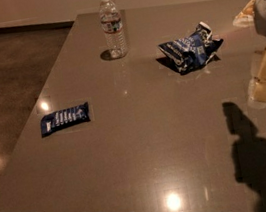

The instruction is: Knock water bottle over

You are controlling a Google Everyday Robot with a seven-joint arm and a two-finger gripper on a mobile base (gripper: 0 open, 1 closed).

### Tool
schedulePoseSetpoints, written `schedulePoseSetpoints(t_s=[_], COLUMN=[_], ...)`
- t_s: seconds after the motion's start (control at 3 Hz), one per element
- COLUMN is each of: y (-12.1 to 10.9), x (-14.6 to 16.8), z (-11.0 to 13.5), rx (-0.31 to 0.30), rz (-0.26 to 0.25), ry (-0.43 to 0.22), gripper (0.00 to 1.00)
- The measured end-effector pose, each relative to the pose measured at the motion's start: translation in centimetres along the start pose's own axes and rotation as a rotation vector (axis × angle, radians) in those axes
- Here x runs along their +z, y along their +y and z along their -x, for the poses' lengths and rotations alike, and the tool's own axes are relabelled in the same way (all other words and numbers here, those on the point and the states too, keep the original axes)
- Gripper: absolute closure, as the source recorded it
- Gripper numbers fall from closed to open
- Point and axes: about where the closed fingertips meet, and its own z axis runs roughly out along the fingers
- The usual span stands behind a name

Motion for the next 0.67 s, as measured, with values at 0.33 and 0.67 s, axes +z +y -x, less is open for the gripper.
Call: schedulePoseSetpoints(t_s=[0.33, 0.67], y=[0.0, -1.3], x=[0.0, 0.1], z=[0.0, 1.1], rx=[0.000, -0.005], rz=[0.000, -0.008], ry=[0.000, -0.039], gripper=[0.00, 0.00])
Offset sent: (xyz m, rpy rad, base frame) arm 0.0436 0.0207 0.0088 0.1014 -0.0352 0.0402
